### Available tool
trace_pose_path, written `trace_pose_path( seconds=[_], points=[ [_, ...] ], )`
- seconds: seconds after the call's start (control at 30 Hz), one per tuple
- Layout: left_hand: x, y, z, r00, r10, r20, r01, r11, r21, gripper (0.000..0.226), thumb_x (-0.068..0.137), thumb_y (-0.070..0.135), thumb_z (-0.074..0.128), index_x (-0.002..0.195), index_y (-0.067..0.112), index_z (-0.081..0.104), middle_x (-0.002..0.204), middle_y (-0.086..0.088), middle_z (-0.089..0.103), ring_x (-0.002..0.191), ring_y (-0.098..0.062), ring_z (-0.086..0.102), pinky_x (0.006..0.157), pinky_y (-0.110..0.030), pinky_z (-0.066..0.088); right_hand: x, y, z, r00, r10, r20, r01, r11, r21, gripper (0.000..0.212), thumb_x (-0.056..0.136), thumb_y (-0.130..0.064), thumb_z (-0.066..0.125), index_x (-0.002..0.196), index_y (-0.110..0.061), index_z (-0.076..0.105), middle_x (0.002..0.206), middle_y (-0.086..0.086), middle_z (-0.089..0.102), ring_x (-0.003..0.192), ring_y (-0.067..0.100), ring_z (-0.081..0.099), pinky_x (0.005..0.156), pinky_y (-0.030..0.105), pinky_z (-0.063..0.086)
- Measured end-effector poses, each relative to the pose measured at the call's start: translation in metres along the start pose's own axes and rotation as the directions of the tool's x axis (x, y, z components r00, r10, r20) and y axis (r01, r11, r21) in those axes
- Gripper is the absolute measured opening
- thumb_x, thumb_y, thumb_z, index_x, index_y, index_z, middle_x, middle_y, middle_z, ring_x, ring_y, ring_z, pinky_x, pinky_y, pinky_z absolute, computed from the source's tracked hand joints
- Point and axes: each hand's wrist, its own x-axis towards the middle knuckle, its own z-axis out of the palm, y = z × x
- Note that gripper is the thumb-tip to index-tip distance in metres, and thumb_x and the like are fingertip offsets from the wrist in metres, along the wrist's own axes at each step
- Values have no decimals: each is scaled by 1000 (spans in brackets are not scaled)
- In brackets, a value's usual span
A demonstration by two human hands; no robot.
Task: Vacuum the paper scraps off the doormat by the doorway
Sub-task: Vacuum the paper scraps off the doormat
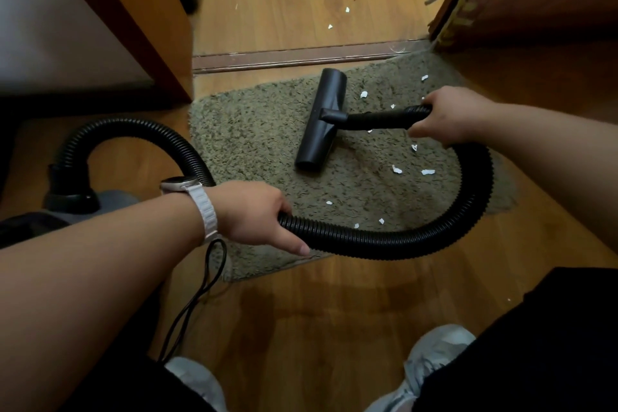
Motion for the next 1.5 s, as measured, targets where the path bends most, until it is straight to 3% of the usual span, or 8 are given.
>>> trace_pose_path(
  seconds=[0.27, 0.37, 0.63, 0.97, 1.23, 1.5],
  points=[
    [-1, -19, 3, 978, 37, -204, -15, 994, 108, 63, 69, 90, 48, 78, 28, 56, 68, 7, 63, 64, -10, 60, 56, -28, 46, 12, -11, 6, 999, 23, 37, -24, 999, 41, 28, 89, -36, 73, 103, -13, 65, 82, 7, 69, 62, 23, 70, 58, 30, 55],
    [-4, -23, 2, 952, 80, -295, -29, 985, 172, 63, 70, 91, 43, 77, 29, 52, 66, 9, 59, 61, -6, 57, 53, -25, 41, 13, -14, 5, 997, 37, 65, -39, 999, 24, 29, 89, -37, 72, 104, -13, 65, 81, 7, 69, 61, 22, 70, 52, 25, 47],
    [-2, -26, -2, 859, 181, -478, -47, 959, 279, 77, 59, 95, 20, 80, 29, 54, 61, 10, 55, 56, -4, 54, 53, -23, 45, -2, -15, -3, 989, 77, 126, -72, 996, -45, 30, 89, -36, 71, 106, -12, 64, 82, 9, 68, 60, 23, 67, 52, 26, 49],
    [-25, -35, 4, 851, 239, -467, -98, 947, 306, 64, 69, 92, 38, 78, 30, 51, 63, 12, 54, 57, 0, 50, 53, -23, 42, -54, -34, -4, 994, 3, 105, 17, 981, -194, 20, 86, -38, 68, 101, -24, 66, 79, 2, 66, 69, 17, 62, 53, 26, 42],
    [-31, -16, 5, 839, 246, -486, -84, 940, 330, 64, 69, 91, 39, 78, 29, 51, 61, 11, 54, 56, -2, 52, 55, -24, 48, -88, -22, -4, 995, -75, 65, 93, 936, -340, 18, 87, -41, 67, 99, -29, 62, 77, -6, 62, 67, 10, 58, 51, 26, 42],
    [-15, 6, 4, 876, 235, -422, -104, 945, 310, 63, 69, 91, 42, 74, 29, 48, 64, 11, 55, 58, -3, 54, 58, -26, 51, -74, 7, 12, 985, -124, 119, 155, 942, -296, 20, 89, -42, 65, 103, -27, 63, 78, -5, 63, 68, 11, 59, 51, 27, 44]
  ],
)
